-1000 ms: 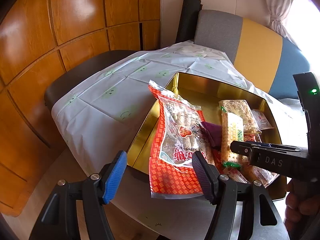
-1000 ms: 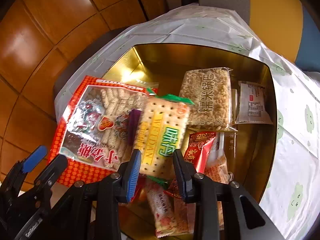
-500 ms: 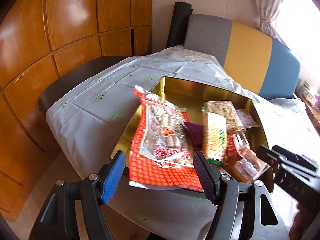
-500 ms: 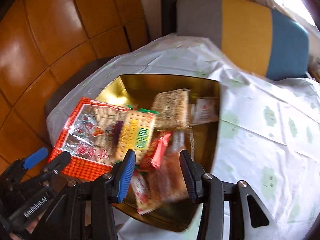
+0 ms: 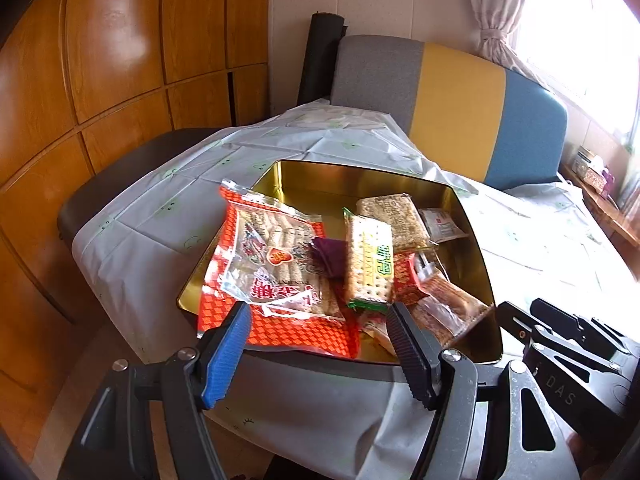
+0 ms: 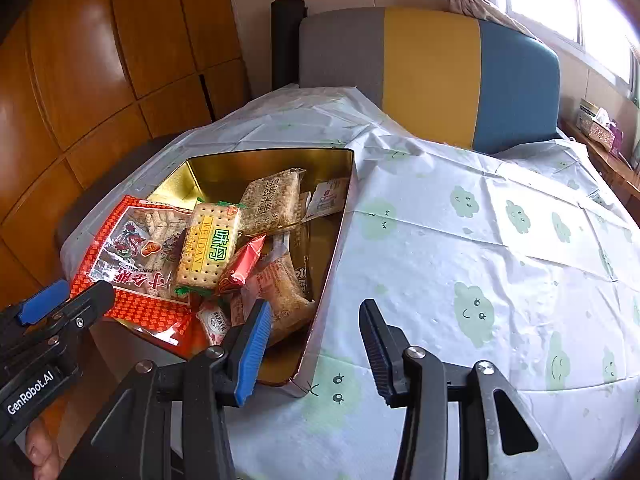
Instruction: Organize snacks
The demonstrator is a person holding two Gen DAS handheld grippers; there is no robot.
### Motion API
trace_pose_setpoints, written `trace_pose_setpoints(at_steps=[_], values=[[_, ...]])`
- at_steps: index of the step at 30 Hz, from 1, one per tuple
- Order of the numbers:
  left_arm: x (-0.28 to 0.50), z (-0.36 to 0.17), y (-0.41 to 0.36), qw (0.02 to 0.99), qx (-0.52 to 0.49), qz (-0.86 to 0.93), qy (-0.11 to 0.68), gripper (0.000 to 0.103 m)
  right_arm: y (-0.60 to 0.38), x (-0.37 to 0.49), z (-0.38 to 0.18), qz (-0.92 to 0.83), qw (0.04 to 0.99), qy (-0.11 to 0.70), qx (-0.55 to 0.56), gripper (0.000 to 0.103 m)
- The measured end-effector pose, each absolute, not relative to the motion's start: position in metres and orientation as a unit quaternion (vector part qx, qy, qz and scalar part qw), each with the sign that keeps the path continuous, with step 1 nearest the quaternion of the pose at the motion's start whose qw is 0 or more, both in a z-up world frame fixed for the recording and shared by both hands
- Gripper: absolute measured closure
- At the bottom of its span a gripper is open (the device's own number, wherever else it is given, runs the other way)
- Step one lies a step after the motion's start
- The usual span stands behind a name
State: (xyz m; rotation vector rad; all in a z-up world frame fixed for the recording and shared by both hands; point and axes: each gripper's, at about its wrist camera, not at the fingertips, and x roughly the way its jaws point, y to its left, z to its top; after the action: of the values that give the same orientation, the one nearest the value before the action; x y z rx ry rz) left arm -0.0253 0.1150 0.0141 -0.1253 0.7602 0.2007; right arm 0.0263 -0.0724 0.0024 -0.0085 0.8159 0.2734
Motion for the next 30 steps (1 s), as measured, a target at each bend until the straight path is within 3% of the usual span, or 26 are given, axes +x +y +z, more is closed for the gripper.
trace_pose_setpoints(at_steps=[30], values=[[-0.0278, 0.0161, 0.1146, 0.923, -0.058, 0.101, 0.367, 0.030, -0.0687, 0.0204, -0.0006, 0.137, 0.911, 0.390, -0.015, 0.056]])
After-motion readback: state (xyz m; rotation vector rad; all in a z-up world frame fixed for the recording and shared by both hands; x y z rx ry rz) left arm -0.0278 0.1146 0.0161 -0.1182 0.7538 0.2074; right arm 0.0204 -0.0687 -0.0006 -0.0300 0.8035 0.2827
